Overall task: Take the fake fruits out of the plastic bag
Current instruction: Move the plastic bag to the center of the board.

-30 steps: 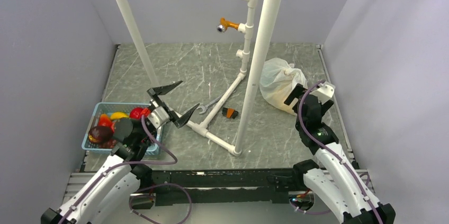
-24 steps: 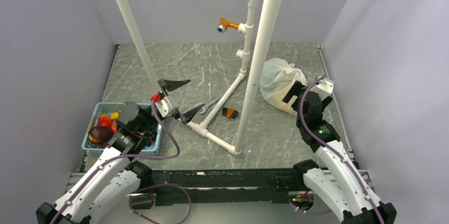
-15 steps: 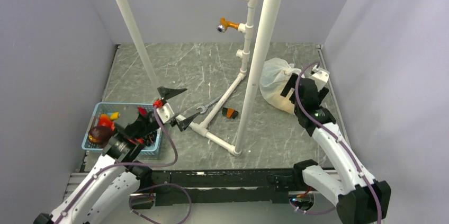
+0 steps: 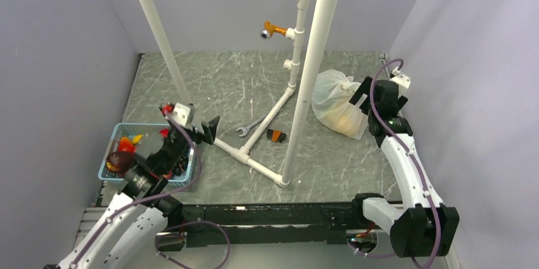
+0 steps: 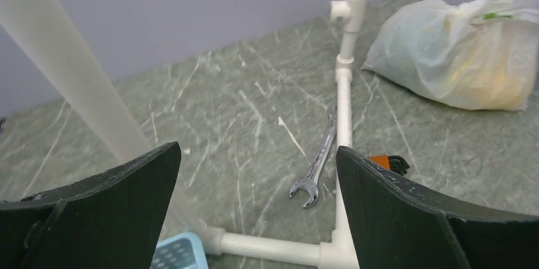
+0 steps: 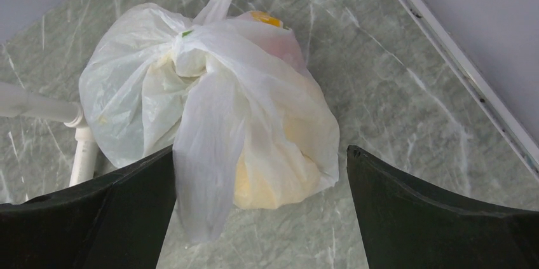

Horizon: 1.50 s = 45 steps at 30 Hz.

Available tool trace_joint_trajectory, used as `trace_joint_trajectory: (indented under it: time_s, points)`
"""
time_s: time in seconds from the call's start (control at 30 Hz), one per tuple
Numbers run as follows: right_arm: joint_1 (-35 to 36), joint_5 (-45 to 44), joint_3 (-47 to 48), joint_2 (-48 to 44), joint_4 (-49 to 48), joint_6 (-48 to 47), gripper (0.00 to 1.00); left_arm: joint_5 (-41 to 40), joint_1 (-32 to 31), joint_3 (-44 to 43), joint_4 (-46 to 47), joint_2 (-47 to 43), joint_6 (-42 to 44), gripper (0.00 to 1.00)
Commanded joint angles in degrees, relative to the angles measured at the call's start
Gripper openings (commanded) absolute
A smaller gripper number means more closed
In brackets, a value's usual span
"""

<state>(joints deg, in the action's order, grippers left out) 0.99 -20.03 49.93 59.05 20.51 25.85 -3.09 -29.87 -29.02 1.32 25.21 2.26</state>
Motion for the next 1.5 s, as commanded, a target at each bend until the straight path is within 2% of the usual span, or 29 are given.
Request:
trace_joint_trajectory:
  time_s: [0.0,0.1,0.17,0.43,0.6,0.77,0.9,1.1,1.2,1.47]
  points:
    - [-2.46,6.84,4.67,4.28,-3.64,-2.70,1.00,-10.67,-0.62,-13.82,-18.18,11.33,-6.04,0.99]
    - [-3.14,11.61,7.96,9.26,-3.38,-4.23,1.00,-9.81,-0.83,-19.37,-25.86,17.06,-5.78,0.99]
    - [-3.26,13.80,10.65,13.04,-1.94,-4.82,1.00,-9.61,-0.86,-19.57,-26.25,17.48,-6.20,0.99]
    - [-3.23,22.22,13.00,20.68,-2.33,-5.40,0.99,-13.16,-1.69,-13.79,-21.19,9.32,-5.83,0.99]
    - [-3.18,24.59,13.27,22.82,-2.22,-5.62,0.92,-16.02,-3.47,-14.02,-22.40,8.52,-4.75,0.99]
    - [-2.77,24.93,14.28,23.32,1.66,-5.96,0.63,-18.11,-4.48,-14.14,-22.86,8.61,-4.37,0.99]
    - [-1.99,25.00,9.96,18.32,1.70,-6.37,0.47,-18.14,-4.57,-14.06,-22.51,8.07,-4.45,1.00]
    - [1.02,26.85,4.15,10.71,3.48,-7.42,0.15,-13.39,-4.66,-13.14,-21.03,7.27,-5.44,0.99]
    - [4.85,25.86,1.82,7.38,4.38,-7.49,0.07,-10.10,-4.83,-13.42,-20.93,7.90,-5.98,0.99]
    - [16.82,26.17,-1.97,1.39,6.79,-4.68,0.09,-4.62,-6.11,-14.11,-21.32,11.49,-5.48,1.00]
